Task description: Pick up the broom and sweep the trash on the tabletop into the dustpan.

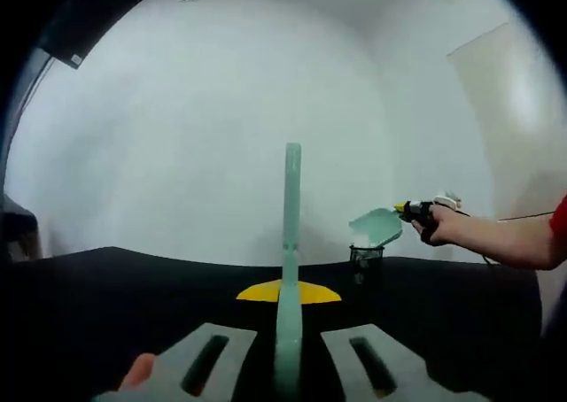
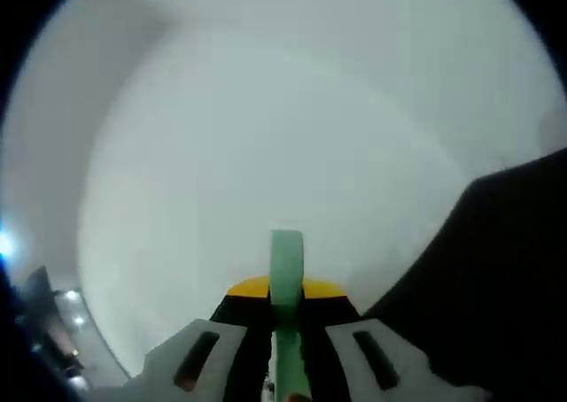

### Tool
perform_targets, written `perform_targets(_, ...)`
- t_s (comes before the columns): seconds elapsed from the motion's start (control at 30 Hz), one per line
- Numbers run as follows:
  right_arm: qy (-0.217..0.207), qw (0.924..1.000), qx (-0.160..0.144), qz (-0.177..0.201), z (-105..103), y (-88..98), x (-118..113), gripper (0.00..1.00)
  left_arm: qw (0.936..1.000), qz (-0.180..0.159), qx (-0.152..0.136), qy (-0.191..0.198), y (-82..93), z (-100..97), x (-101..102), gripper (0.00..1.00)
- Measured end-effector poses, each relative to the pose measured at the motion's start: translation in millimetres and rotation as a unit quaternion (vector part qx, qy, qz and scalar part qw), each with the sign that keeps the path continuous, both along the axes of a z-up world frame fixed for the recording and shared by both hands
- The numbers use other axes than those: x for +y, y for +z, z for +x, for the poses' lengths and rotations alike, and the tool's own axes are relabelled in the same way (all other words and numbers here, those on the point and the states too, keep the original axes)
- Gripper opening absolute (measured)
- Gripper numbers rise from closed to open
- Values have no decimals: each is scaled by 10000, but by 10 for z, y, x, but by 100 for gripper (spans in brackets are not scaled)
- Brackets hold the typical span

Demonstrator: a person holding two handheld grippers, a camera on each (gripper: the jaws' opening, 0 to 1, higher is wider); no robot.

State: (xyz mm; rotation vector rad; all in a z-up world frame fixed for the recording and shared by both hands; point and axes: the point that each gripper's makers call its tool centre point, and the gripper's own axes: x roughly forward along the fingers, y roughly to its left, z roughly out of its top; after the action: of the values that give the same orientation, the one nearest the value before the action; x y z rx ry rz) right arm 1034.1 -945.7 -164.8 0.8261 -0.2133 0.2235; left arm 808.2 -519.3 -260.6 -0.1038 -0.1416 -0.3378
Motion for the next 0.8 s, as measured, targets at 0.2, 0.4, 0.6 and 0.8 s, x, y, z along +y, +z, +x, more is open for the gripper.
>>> perform_targets(0.2, -14, 9994, -161, -313, -72, 81, 57, 12, 10000, -2, -2, 35, -3, 0, 23, 1)
perform_targets(0.4, -58, 9972, -339, -671, -122, 197, 130, 12, 10000, 3, 5, 41, -8, 1, 30, 1)
perform_targets(0.6, -49, 9923, -586, -1091, -160, 303, 236, 12, 10000, 9, 1, 53, -11, -1, 37, 1)
perform_targets(0.8, -59, 9886, -734, -1313, -167, 376, 272, 12, 10000, -10, 7, 58, -16, 6, 40, 1)
